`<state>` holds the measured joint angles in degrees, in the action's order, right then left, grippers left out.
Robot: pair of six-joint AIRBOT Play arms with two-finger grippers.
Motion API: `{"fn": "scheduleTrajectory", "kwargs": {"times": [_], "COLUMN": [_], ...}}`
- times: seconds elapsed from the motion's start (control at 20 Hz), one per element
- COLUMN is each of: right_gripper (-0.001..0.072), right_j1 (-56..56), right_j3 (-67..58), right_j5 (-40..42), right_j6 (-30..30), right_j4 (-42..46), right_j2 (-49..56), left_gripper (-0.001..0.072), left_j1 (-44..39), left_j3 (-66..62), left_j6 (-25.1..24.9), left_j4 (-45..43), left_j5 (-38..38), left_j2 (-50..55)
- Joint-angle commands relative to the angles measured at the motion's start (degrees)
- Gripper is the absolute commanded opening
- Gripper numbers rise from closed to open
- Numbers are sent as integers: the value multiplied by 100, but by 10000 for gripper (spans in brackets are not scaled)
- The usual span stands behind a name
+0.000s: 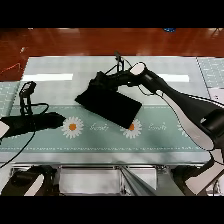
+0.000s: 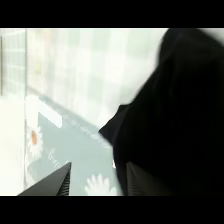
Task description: Fold the shirts.
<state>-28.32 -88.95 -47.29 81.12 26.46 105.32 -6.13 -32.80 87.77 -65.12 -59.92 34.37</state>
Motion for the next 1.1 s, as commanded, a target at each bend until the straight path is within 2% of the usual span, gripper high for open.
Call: {"fn": "scheduleTrajectory", "kwargs": {"times": [0.0, 0.1, 0.2, 0.35, 0.45, 0.5, 0.65, 0.75, 0.9, 1.05], "right_gripper": [406, 405, 405, 405, 406, 406, 415, 415, 415, 415], "right_j1": [197, 699, 1305, 2013, 2332, 2490, 2907, 2966, 2780, 2319], "right_j3": [-61, -61, -59, 304, 1329, 2009, 4286, 5431, 6478, 6638], "right_j5": [-999, -1821, -2448, -2872, -2638, -2365, -1443, -870, 299, 1027], "right_j6": [-127, -35, 269, 1010, 1714, 2050, 2785, 2929, 2761, 2503], "right_j4": [-367, -68, 844, 3600, 5475, 5880, 5781, 4992, 3246, 2393], "right_j2": [-55, -444, -1169, -2743, -4033, -4621, -6050, -6400, -6288, -5650], "left_gripper": [25, 25, 25, 25, 25, 25, 25, 25, 25, 25], "left_j1": [52, 313, 723, 1493, 1788, 1799, 1639, 1475, 1287, 1226], "left_j3": [50, -341, -861, -1611, -1753, -1731, -1432, -1099, -603, -275], "left_j6": [20, 20, 17, 17, 17, -37, -251, -258, -260, -260], "left_j4": [61, 63, 59, 63, 66, 61, 109, 140, 442, 522], "left_j5": [798, 946, 905, 675, 461, 289, -170, -210, -203, -162], "left_j2": [57, 101, 83, 24, -46, -59, -55, -52, -50, -48]}}
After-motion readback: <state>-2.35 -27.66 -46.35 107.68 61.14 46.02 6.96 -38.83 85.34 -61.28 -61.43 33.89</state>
